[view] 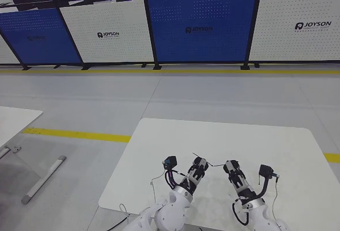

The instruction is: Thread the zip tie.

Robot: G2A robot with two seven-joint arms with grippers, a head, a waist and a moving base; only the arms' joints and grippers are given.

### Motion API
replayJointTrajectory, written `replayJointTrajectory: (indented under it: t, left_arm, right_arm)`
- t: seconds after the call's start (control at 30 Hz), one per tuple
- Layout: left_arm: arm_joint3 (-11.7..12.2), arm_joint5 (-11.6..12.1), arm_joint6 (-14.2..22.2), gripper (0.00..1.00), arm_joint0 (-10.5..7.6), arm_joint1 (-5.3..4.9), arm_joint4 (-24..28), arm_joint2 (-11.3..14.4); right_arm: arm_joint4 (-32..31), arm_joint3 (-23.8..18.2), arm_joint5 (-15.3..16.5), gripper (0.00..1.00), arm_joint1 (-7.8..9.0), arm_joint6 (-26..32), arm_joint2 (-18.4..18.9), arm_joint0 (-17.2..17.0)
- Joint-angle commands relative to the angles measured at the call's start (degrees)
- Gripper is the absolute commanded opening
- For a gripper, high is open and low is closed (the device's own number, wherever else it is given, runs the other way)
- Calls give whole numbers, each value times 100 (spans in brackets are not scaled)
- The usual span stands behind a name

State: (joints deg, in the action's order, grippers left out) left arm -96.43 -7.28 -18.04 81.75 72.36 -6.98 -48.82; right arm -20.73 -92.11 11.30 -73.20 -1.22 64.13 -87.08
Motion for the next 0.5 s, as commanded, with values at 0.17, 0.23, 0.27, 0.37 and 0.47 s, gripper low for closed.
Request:
replayJointTrajectory:
  t: [0.17, 0.23, 0.27, 0.37, 0.47]
  left_arm:
    - [0, 0, 0, 0, 0, 0, 0, 0]
    - [0, 0, 0, 0, 0, 0, 0, 0]
    - [0, 0, 0, 0, 0, 0, 0, 0]
    - [0, 0, 0, 0, 0, 0, 0, 0]
    - [0, 0, 0, 0, 0, 0, 0, 0]
  right_arm:
    - [-24, 12, -27, 0, -21, 37, -9, 22]
    - [-30, 12, -37, 0, -25, 45, -7, 24]
    - [-33, 13, -44, 0, -29, 50, -6, 25]
    - [-40, 23, -62, 0, -38, 69, -11, 36]
    - [-46, 39, -71, 0, -48, 76, -21, 51]
